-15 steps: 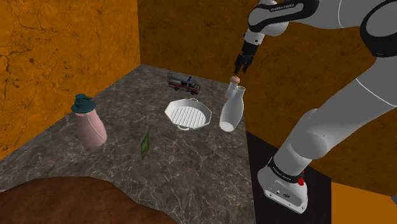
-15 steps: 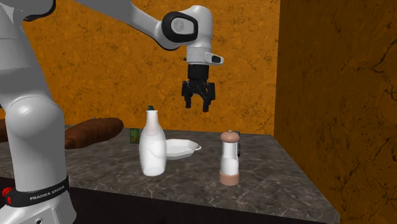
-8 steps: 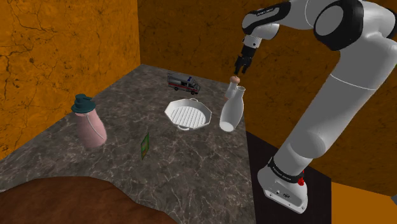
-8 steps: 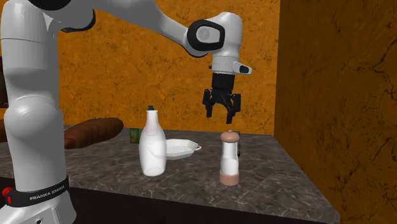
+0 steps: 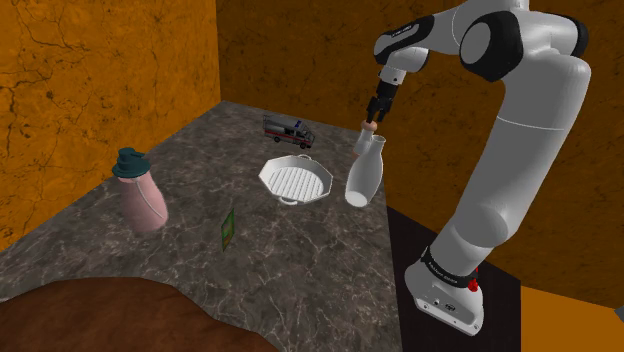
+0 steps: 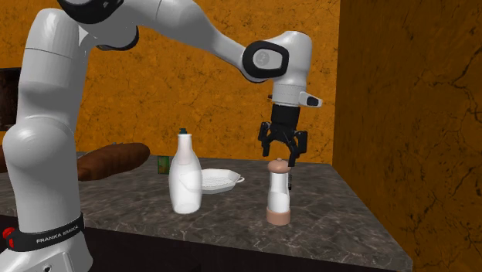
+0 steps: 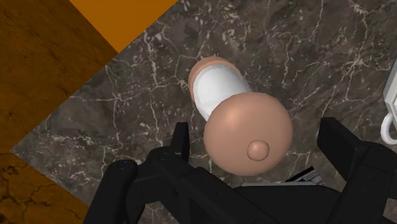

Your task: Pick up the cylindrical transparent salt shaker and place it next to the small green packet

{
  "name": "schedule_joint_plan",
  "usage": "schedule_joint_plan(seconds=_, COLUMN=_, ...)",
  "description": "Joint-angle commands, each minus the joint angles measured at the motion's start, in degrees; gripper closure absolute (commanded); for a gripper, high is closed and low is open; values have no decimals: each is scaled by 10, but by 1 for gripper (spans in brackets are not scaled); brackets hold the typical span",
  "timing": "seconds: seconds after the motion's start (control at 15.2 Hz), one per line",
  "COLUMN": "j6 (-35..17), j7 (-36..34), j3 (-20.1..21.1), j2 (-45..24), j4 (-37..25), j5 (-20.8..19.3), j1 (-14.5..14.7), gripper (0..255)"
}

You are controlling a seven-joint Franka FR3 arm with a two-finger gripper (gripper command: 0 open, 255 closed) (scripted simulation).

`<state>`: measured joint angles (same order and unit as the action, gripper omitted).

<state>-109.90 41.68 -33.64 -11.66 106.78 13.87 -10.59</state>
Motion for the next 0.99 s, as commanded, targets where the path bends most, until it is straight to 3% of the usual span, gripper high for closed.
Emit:
schedule_joint_plan(seconds=0.0, j6=-15, j7=2, j3=1, j2=-2, j4=13, j5=3, j1=1, gripper=0)
schedule_joint_plan(seconds=0.59, j6=-26, j7=4, j3=3, j2=-6, j4=22, j5=6, j1=1, gripper=0)
schedule_joint_plan(seconds=0.66, j6=-26, j7=4, j3=3, j2=-6, j4=22, j5=6, j1=1, gripper=255)
schedule_joint_plan(seconds=0.92, j6=-27, j7=4, j3=2, j2=-5, j4=22, j5=6, j1=1, gripper=255)
